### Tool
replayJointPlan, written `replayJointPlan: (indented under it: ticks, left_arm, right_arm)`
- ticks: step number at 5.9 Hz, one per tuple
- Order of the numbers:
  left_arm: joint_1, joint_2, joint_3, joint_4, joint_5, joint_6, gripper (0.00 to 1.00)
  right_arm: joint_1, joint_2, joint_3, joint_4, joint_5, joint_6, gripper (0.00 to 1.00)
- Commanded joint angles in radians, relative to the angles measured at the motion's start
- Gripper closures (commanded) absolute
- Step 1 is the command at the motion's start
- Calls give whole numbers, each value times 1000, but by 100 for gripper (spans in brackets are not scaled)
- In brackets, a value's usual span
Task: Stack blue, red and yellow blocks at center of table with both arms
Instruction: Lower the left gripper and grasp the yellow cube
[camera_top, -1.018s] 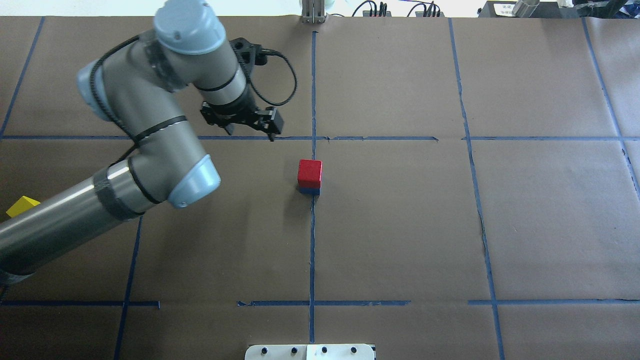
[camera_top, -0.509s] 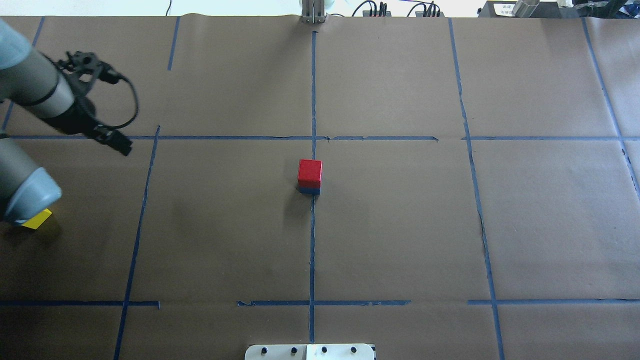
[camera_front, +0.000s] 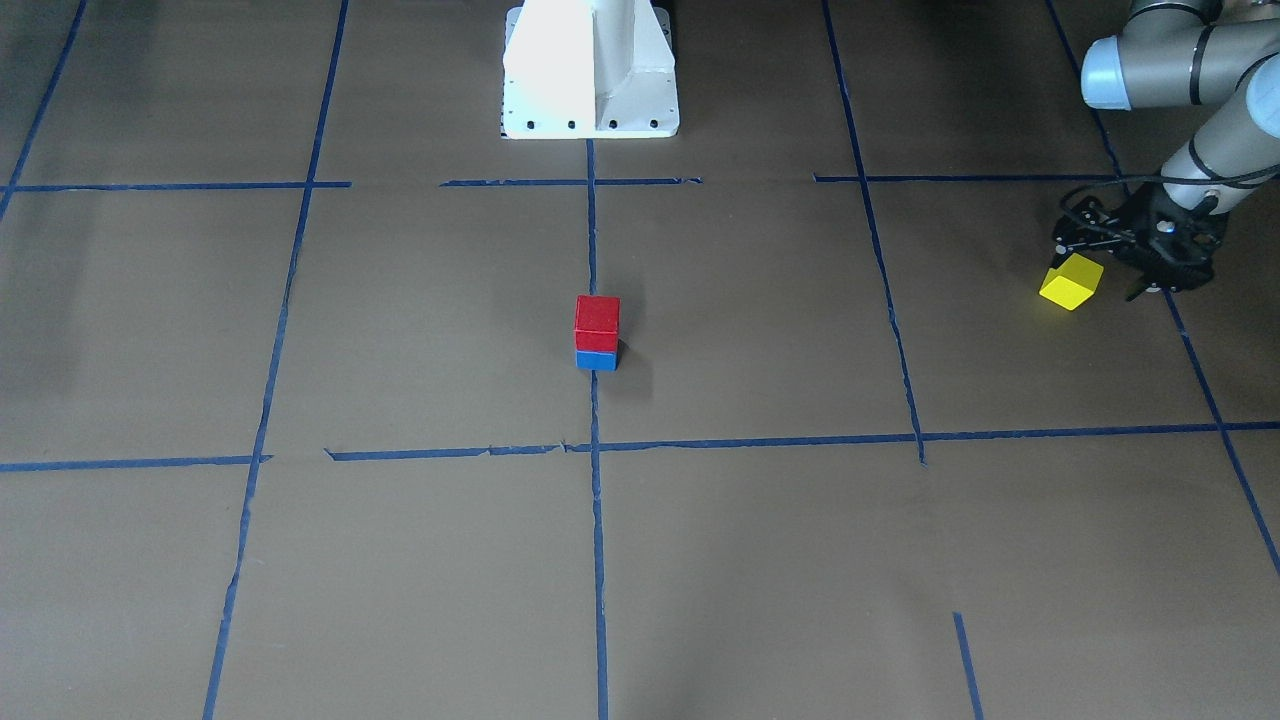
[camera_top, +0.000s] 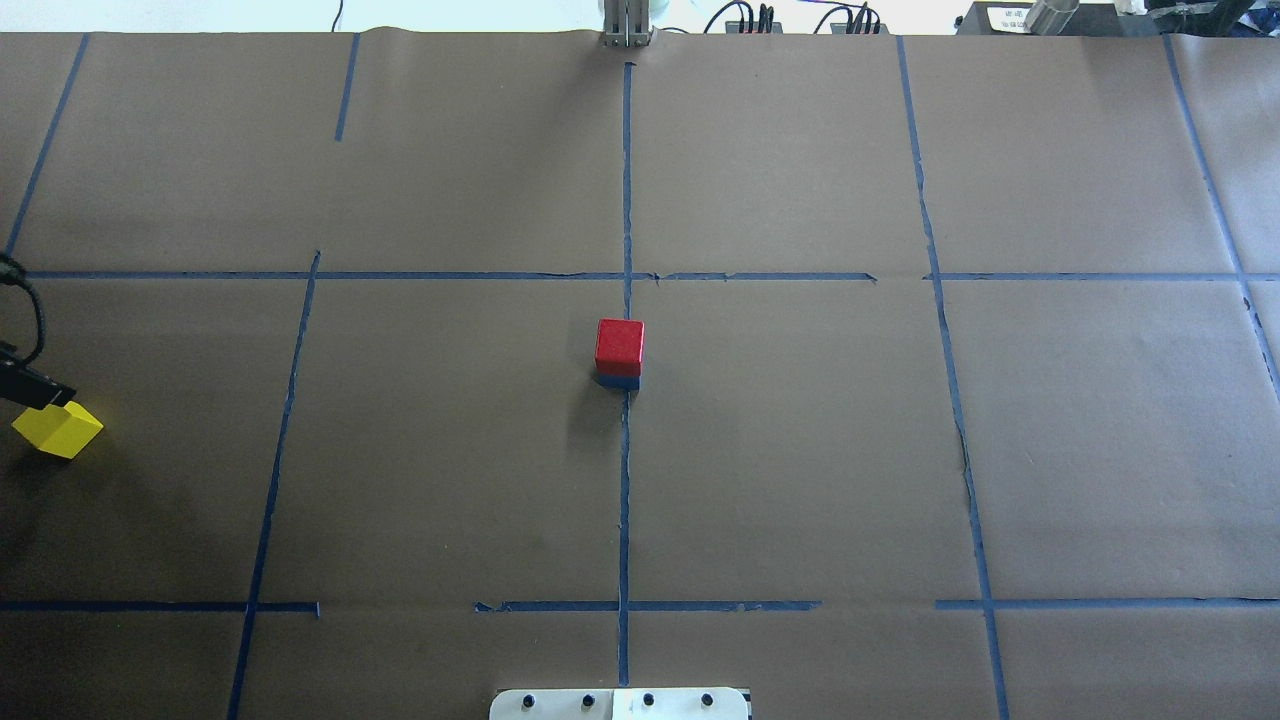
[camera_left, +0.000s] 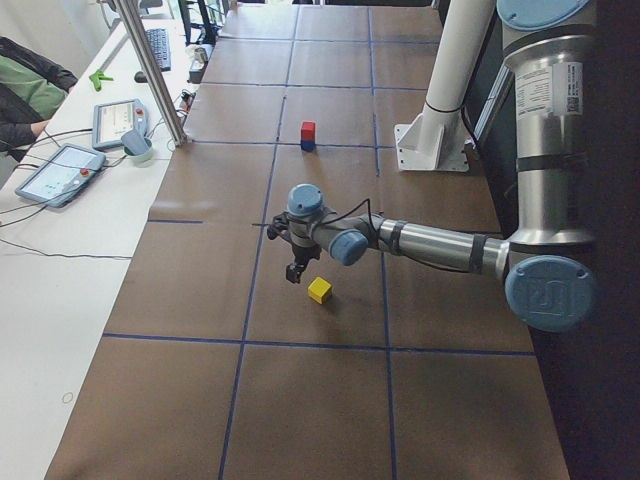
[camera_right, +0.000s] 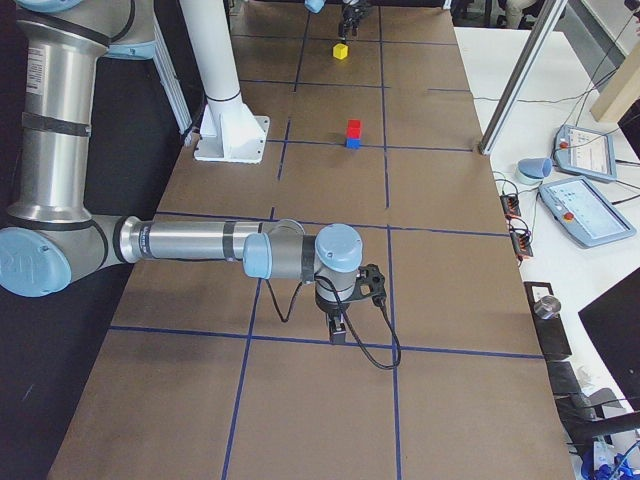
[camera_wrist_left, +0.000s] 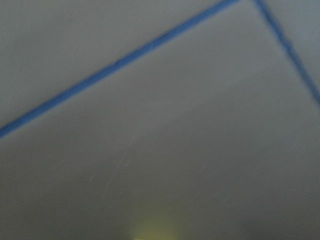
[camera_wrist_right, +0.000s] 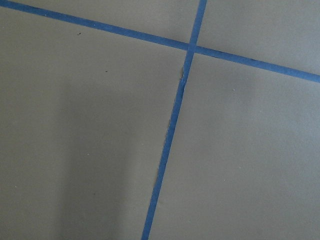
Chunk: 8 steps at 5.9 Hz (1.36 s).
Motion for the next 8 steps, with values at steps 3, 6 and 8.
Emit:
replayJointPlan:
  ticks: [3,6,8]
  left_arm:
    - [14,31,82,-178,6,-141,0]
    - [38,31,82,-177,1,-144,0]
    - [75,31,95,-174,3,-144,0]
  right_arm:
    - [0,0,-4,1,-2,-2,0]
    - [0,0,-9,1,-2,-3,0]
    - [0,0,-12,1,-2,-5,0]
